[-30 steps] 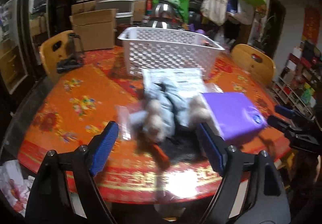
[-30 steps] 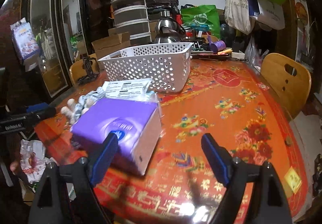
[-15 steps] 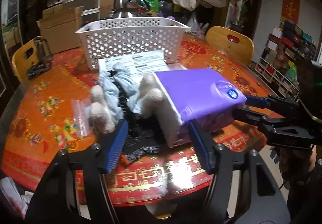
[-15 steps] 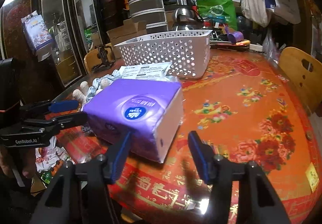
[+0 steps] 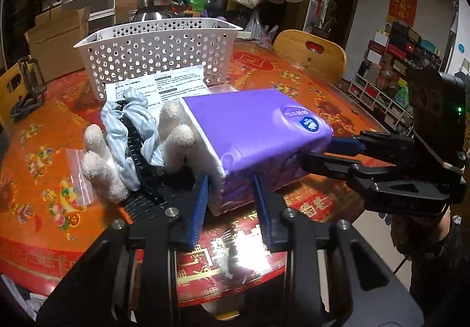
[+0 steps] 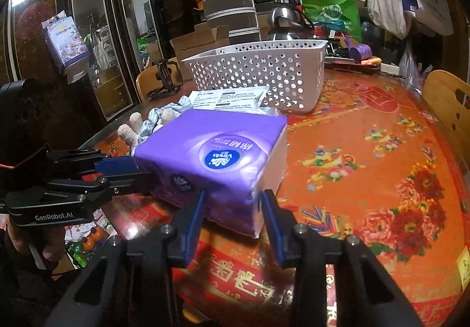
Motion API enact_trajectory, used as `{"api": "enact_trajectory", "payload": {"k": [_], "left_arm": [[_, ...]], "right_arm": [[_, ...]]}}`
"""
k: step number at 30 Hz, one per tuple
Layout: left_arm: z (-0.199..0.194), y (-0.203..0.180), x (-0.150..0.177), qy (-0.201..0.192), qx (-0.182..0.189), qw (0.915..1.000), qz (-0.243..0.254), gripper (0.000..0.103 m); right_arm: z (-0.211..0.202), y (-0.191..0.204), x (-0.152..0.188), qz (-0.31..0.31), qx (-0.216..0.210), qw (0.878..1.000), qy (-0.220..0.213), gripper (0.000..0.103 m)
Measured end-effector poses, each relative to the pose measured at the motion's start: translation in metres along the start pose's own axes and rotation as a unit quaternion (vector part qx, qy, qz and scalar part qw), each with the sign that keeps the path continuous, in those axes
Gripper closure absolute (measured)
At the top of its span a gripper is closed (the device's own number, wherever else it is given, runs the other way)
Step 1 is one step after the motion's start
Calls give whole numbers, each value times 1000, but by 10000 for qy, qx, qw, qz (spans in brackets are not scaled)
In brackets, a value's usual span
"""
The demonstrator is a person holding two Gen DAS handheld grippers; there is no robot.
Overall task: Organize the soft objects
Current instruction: 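Grasp the purple Vinda tissue pack with both tools, then lift the tissue pack into the white basket and open both tools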
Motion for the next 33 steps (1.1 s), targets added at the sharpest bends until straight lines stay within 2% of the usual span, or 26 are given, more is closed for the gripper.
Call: {"api": "enact_trajectory", "payload": {"k": [6, 15, 21, 25, 33], "left_arm": [[-2, -4, -1, -64, -69, 9999, 114, 75], [-27, -13, -12, -316, -128, 9987, 382, 75], [-43, -11, -31, -484, -139, 9982, 331, 75], [-60, -9, -53, -703, -290, 9962, 433, 75], [-86, 6, -104, -1049, -495, 9915, 588, 75]], "right_arm": [[-3, 1, -1, -67, 108, 9999, -62, 66], [-21, 10, -17, -181, 247, 9991, -293, 66], [-32, 21, -42, -402, 389, 9974, -461, 66], [-37, 27, -63, -490, 431, 9962, -575, 66], [-36, 36, -125, -717, 612, 9918, -862, 66]]}}
Point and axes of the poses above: each gripper's, at about its wrist camera, not at the fingertips, and z roughly the way its jaws point, y to its left, x to its underside, the point moved 10 cm from there along z, roughly the way its jaws point, and after that the axes turned 12 degrees about x, right-handed, at the moved point
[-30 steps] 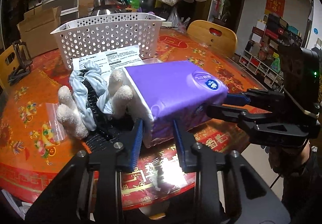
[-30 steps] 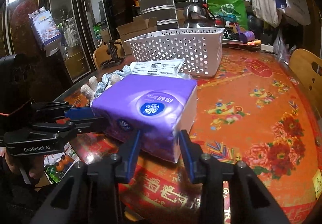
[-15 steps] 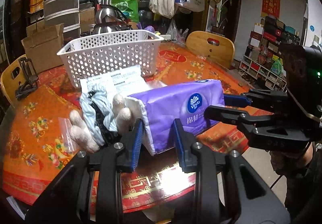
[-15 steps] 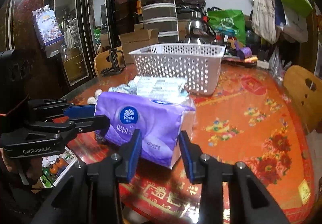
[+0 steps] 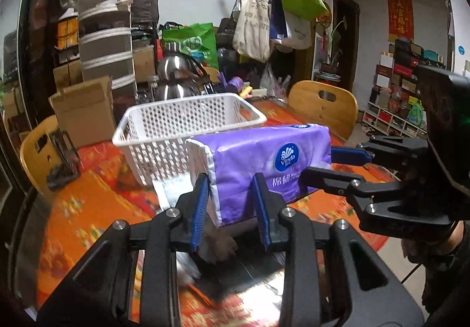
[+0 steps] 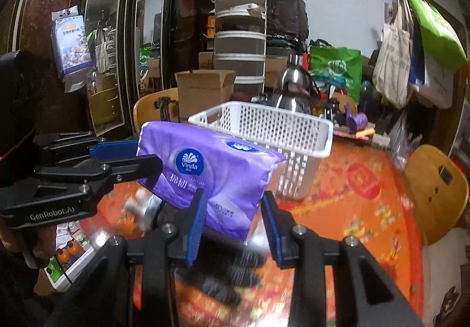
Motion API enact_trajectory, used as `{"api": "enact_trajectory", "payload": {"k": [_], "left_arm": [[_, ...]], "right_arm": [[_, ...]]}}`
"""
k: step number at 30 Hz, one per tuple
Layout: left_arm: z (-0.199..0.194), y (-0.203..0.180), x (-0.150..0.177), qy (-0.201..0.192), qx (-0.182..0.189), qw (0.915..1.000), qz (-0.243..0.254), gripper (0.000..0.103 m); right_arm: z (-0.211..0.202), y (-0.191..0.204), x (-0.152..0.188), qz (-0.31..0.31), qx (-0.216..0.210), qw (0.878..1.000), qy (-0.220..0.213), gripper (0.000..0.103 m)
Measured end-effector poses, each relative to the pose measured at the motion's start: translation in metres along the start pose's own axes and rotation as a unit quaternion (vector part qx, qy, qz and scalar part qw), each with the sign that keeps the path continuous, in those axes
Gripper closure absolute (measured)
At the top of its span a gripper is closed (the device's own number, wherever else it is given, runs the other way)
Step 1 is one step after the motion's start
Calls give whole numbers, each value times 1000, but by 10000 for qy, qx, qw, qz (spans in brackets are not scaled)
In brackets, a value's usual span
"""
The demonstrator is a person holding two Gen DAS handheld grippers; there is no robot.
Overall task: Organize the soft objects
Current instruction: 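Lift the tissue pack into the white basket and open both tools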
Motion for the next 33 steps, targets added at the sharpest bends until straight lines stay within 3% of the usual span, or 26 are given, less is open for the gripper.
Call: {"api": "enact_trajectory", "payload": {"k": [12, 19, 27, 33], "left_arm": [[32, 64, -113, -152, -312, 9993, 125, 75], [88, 107, -163, 71, -236, 9997, -7, 75], [179, 165, -162, 704, -217, 9964, -419, 75], [213, 188, -149, 881, -260, 9933, -696, 75]], "right_arm": [[66, -23, -106, 14, 185, 9998, -97, 66], [122, -44, -128, 157, 233, 9995, 175, 66], [198, -54, -114, 194, 235, 9971, 697, 66], [226, -58, -117, 224, 302, 9961, 804, 66]]}}
Point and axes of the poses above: each gripper's, at about its wrist camera, not at the fingertips, and z roughly the way its jaws point, y to its left, x to its underside, the point moved 10 cm from there along z, roughly the way its jaws point, and after that the axes turned 12 degrees about x, right-handed, at the moved point
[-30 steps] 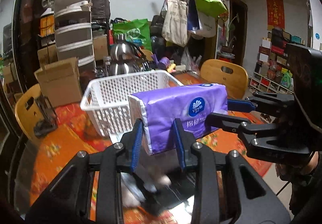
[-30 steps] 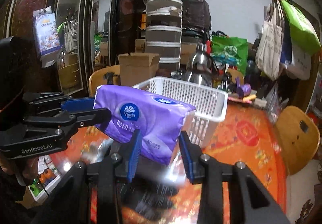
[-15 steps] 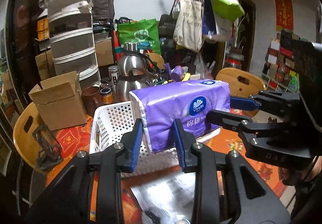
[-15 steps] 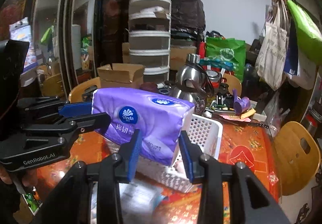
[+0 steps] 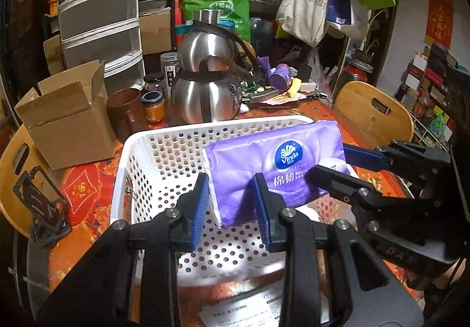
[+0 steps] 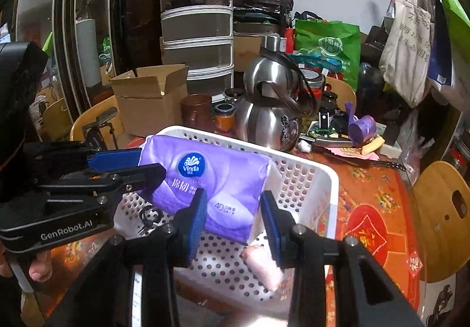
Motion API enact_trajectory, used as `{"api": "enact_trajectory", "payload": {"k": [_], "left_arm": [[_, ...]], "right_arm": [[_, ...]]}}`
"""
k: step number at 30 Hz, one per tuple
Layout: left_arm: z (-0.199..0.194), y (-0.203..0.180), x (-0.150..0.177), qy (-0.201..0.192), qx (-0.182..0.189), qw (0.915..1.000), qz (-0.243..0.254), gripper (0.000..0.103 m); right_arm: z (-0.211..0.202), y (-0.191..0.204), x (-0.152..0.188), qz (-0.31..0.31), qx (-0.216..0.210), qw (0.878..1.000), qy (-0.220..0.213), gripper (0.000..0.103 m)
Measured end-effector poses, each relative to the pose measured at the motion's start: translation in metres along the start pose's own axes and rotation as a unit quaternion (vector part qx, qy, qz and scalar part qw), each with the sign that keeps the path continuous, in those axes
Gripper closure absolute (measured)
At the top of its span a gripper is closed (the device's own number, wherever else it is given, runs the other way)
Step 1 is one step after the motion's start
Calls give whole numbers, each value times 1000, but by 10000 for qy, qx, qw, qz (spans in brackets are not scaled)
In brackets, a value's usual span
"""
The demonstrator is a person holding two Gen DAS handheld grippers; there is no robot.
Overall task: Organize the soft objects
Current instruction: 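Lift the tissue pack into the white basket and open both tools, then move both tools back to the items on the table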
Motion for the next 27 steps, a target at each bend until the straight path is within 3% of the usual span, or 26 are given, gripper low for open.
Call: {"api": "enact_trajectory", "payload": {"k": [1, 4, 6, 8, 9, 13, 23, 27], "left_arm": [[4, 2, 0, 9, -14, 10000, -18, 74], [17, 10, -3, 105, -115, 9999, -62, 53], [23, 13, -1, 168, -90, 9998, -38, 31], [20, 21, 4, 118, -282, 9995, -10, 29], [20, 25, 6, 102, -303, 9995, -23, 29], [22, 40, 14, 116, -207, 9993, -294, 29], [6, 38, 32, 100, -244, 9993, -267, 29], [-10, 38, 43, 46, -211, 9993, -319, 29]], "right_arm": [[4, 0, 0, -1, -19, 10000, 61, 66], [13, -2, 5, 30, 51, 9997, 238, 63], [18, -7, 11, -7, 271, 9992, 310, 41], [22, -17, 18, 82, 409, 9985, 360, 30], [24, -19, 21, 132, 396, 9983, 401, 29], [26, -27, 29, 248, 382, 9977, 506, 29], [10, -18, 40, 301, 268, 9984, 401, 29], [-4, -18, 54, 411, 466, 9971, 430, 29]]}}
Point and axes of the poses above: each gripper's, at about its wrist camera, not at the fingertips, and z roughly the way its jaws point, y to its left, x to its underside, the point moved 10 cm from there along z, roughly the way its jaws point, and after that the axes turned 12 degrees about x, right-handed, at the moved point
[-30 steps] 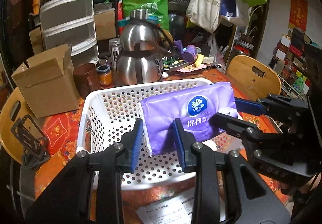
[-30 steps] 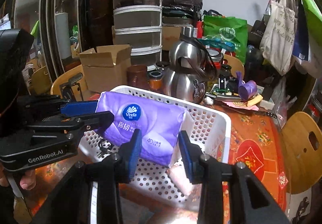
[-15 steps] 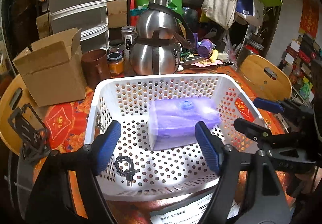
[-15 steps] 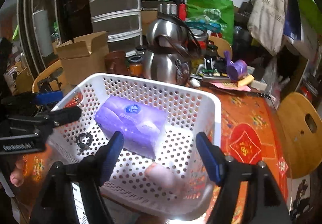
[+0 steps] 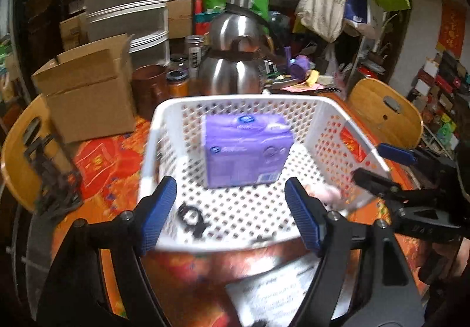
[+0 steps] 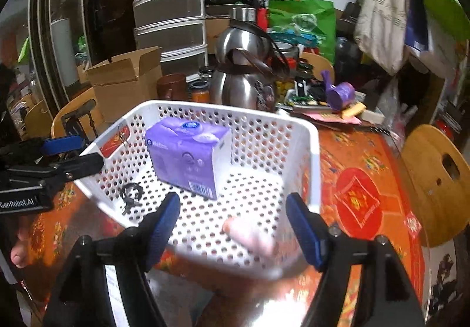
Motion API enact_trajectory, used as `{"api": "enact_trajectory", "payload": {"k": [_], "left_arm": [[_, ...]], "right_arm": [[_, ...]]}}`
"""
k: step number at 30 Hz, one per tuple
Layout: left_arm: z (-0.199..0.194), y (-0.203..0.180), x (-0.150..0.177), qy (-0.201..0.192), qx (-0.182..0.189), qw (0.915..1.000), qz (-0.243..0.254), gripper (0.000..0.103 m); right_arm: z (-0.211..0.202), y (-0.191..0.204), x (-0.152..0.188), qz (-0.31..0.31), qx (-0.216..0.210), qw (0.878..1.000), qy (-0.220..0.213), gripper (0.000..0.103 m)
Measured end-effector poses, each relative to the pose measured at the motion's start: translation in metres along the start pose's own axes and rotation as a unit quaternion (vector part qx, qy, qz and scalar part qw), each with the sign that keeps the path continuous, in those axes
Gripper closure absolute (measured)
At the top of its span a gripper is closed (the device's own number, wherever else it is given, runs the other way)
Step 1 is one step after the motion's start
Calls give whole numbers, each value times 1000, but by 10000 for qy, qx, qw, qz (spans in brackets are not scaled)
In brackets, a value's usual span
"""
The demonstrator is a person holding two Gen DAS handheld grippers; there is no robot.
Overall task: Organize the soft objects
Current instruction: 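Move both tools back to the items on the table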
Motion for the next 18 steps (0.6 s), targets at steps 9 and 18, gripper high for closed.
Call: {"api": "enact_trajectory", "payload": {"k": [9, 18], "left_arm": [[-72, 0, 65, -237, -201, 9995, 89, 29], [-147, -15, 178, -644, -158, 9978, -31, 28]], "right_arm": [[-71, 7, 67, 216, 12, 9989, -419, 27], [-134, 68, 159, 28, -315, 9974, -655, 25]]}}
Point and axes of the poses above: each gripper's, at about its wrist camera, not at the fingertips, and z roughly the way its jaws point, y to its left, x to its underside, the point moved 10 cm from there along z, roughly the way its jaws point, and after that the axes turned 12 degrees about x, right-handed, at the moved point
